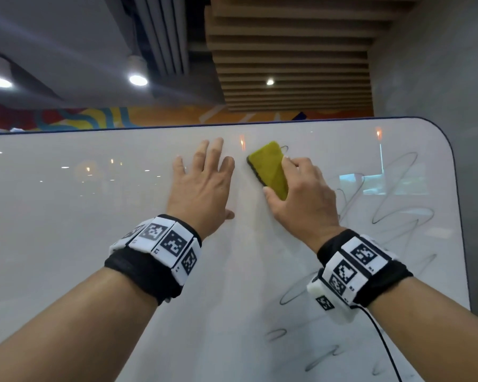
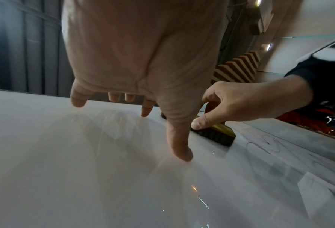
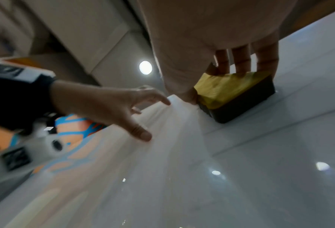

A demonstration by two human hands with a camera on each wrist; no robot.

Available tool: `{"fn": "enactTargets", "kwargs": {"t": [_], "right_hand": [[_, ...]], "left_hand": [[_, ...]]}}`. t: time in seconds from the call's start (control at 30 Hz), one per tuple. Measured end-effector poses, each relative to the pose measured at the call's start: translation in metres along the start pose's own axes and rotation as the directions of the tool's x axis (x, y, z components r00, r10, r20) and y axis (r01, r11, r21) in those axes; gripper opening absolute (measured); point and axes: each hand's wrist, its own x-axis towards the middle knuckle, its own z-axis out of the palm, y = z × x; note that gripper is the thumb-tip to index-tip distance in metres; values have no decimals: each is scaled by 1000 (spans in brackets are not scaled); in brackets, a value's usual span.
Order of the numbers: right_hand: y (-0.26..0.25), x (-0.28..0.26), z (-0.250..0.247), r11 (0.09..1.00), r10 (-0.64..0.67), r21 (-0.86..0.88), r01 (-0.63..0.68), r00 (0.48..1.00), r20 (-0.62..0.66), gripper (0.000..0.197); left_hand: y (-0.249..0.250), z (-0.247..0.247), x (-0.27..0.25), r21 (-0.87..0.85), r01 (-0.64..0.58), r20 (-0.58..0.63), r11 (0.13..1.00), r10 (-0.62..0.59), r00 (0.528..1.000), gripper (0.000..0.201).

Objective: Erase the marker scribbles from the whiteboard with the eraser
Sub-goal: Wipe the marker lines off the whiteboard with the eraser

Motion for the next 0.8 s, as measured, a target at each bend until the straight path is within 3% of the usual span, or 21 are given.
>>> {"fn": "enactTargets", "kwargs": {"t": [0.1, 0.13, 0.23, 0.27, 0.47, 0.53, 0.7, 0.8], "right_hand": [[6, -6, 0, 988, -149, -41, 151, 988, 51, 63], [14, -1, -2, 990, -132, -47, 135, 990, 51, 62], [29, 16, -6, 992, 121, 21, -121, 993, -11, 61], [28, 16, -5, 988, 154, 27, -153, 988, -32, 61], [13, -19, 7, 987, -161, 16, 161, 987, -5, 62], [26, -13, 6, 991, -134, 20, 134, 991, -16, 61], [39, 8, 3, 987, 128, 108, -115, 984, -121, 61], [16, 4, 10, 996, -9, 93, 19, 995, -104, 62]], "left_hand": [[7, 0, 8, -44, -10, 3, 999, 10, 1000, 94], [8, 1, 9, -50, -6, 2, 999, 6, 1000, 96], [8, 1, 11, -37, 2, 0, 999, -2, 1000, 108], [9, 2, 11, -26, 0, 2, 1000, 0, 1000, 111], [20, 2, 9, 8, 15, 30, 1000, -15, 999, 116], [23, 2, 9, 6, 23, 36, 1000, -23, 999, 115], [25, 1, 8, -19, 41, 67, 999, -40, 997, 113], [25, 2, 5, -39, 52, 50, 998, -50, 997, 112]]}}
